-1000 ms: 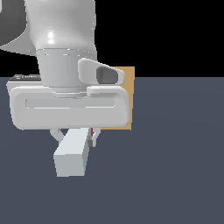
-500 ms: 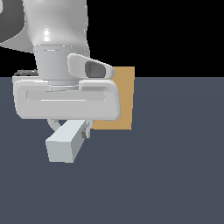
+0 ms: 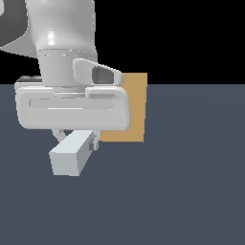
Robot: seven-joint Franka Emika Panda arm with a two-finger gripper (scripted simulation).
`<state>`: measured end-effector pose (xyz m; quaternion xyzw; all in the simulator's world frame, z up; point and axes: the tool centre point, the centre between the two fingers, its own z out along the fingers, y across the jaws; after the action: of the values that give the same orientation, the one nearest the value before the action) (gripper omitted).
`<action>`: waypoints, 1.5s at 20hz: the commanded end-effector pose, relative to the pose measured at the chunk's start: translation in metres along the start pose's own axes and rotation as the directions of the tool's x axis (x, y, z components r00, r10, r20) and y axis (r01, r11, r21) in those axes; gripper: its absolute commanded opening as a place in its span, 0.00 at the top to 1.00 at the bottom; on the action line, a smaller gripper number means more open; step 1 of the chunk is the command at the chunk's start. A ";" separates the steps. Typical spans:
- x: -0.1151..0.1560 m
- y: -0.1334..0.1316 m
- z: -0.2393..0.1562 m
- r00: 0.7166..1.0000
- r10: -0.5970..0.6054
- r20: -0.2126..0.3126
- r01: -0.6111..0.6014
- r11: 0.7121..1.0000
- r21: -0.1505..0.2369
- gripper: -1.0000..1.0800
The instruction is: Insert the peg into the horizontal hole in a box.
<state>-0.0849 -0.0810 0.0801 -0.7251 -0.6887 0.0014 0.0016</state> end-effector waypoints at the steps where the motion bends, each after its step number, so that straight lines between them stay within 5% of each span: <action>1: 0.000 0.002 -0.002 1.000 0.000 0.000 0.000 1.000 -0.004 1.00; 12: 0.013 0.001 -0.002 1.000 0.000 0.000 0.000 1.000 -0.004 1.00; 30: 0.122 0.001 -0.003 1.000 0.000 0.000 0.000 1.000 -0.008 1.00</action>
<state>-0.0795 0.0331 0.0815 -0.7257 -0.6880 0.0008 0.0003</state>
